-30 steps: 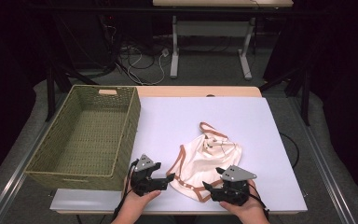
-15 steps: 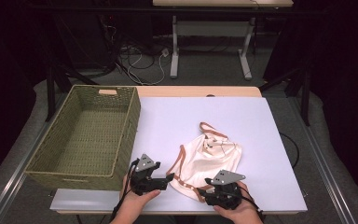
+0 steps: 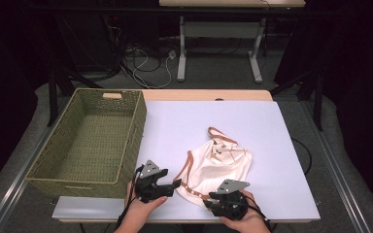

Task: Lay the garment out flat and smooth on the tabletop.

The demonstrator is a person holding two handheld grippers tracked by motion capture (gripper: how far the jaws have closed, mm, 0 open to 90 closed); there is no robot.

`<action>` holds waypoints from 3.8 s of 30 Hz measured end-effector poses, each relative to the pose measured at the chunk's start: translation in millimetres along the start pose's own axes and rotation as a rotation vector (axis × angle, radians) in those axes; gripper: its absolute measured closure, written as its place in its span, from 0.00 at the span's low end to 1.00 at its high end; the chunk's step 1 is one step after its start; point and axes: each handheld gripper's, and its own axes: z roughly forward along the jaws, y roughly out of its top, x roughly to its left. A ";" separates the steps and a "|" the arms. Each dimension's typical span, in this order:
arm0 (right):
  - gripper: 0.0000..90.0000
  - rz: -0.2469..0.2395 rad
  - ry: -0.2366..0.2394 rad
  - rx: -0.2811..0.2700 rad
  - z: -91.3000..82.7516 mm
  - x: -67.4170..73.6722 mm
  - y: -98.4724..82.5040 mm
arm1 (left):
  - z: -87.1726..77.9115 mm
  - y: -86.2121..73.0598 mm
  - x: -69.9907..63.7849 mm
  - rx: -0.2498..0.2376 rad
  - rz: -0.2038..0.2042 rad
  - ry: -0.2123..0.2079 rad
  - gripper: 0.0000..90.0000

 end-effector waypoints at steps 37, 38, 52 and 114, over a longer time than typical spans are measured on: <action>1.00 0.050 -0.005 0.055 -20.4 -22.2 1.4 | 12.7 -0.8 -9.6 0.053 0.107 -0.046 0.55; 1.00 0.052 -0.010 0.056 -21.3 -23.4 0.9 | 14.4 -0.9 -10.2 0.054 0.116 -0.048 0.56; 1.00 0.098 -0.027 0.050 -28.7 -29.8 -4.1 | 36.6 -0.9 -20.7 0.124 0.127 -0.131 0.69; 1.00 0.051 -0.037 0.051 -62.7 -13.2 -9.6 | -12.2 -5.7 -59.6 0.188 0.083 -0.221 1.00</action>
